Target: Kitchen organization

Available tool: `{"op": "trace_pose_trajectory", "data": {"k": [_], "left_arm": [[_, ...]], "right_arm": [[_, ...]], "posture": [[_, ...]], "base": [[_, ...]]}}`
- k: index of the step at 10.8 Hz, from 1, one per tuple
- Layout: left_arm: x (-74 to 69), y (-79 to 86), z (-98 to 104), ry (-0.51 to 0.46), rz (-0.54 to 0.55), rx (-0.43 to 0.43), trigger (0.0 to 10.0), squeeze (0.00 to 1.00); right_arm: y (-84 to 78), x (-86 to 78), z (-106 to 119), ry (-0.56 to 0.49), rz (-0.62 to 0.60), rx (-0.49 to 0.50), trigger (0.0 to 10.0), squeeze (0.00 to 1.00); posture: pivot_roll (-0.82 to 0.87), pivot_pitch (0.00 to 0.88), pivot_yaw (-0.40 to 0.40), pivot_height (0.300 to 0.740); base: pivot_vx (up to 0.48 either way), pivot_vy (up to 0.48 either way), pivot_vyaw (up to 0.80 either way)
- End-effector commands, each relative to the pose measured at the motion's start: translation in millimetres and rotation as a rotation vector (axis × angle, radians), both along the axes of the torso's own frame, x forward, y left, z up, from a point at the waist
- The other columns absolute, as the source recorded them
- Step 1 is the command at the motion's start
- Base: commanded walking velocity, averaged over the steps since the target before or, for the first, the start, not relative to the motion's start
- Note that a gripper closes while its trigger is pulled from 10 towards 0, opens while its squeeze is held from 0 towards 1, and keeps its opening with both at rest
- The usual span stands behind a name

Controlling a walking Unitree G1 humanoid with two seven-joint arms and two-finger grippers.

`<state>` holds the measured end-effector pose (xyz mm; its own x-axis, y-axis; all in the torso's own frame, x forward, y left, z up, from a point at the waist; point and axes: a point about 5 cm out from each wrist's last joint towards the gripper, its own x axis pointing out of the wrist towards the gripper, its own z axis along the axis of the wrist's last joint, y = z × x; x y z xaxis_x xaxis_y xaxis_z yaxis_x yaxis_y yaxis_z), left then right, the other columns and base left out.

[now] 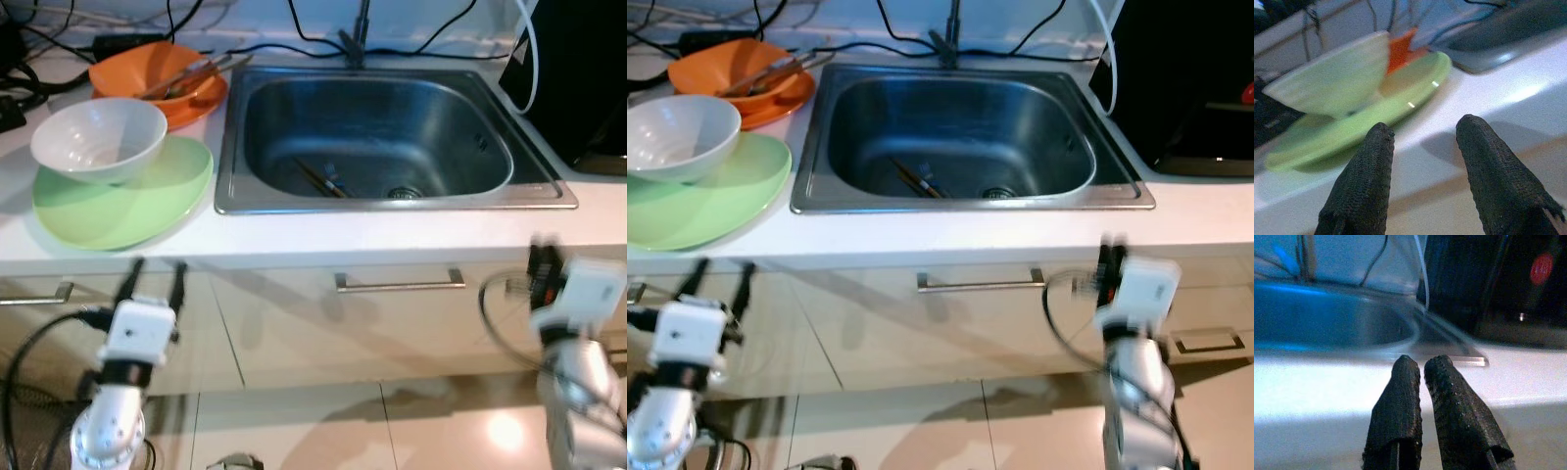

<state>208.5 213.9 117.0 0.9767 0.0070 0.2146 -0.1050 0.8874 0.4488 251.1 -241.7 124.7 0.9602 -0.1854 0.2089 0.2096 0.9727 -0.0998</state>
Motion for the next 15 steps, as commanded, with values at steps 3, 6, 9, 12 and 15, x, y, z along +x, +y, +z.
{"op": "trace_pose_trajectory", "data": {"k": [3,6,9,12,15], "left_arm": [[34.2,-12.0,53.2,-0.149,-0.032,-0.073,10.0,0.00],[63.2,-27.7,80.5,-0.176,-0.123,-0.133,10.0,0.00],[110.3,-26.4,112.0,-0.150,-0.120,-0.015,10.0,0.00],[144.5,3.9,120.7,-0.102,0.142,-0.425,10.0,0.00],[157.6,22.7,122.3,-0.038,0.237,-0.741,10.0,0.00]], "right_arm": [[13.0,17.5,43.5,-0.095,0.019,0.014,10.0,0.00],[20.1,36.2,66.0,-0.140,0.040,0.082,10.0,0.00],[66.9,72.6,63.7,-0.084,0.214,0.161,10.0,0.00],[112.0,98.5,66.0,-0.066,0.342,0.198,10.0,0.00],[128.8,107.9,74.6,-0.088,0.395,0.194,10.0,0.00]], "posture": [[0.07,0.062,-0.056,0.740],[0.07,0.032,-0.059,0.740],[0.08,0.000,-0.057,0.740],[0.10,0.000,-0.057,0.740],[0.10,0.000,-0.055,0.740]], "base": [[0.000,0.000,0.00],[0.000,0.000,0.00],[0.000,0.000,0.00],[0.000,0.000,0.00],[0.000,0.000,0.00]]}}
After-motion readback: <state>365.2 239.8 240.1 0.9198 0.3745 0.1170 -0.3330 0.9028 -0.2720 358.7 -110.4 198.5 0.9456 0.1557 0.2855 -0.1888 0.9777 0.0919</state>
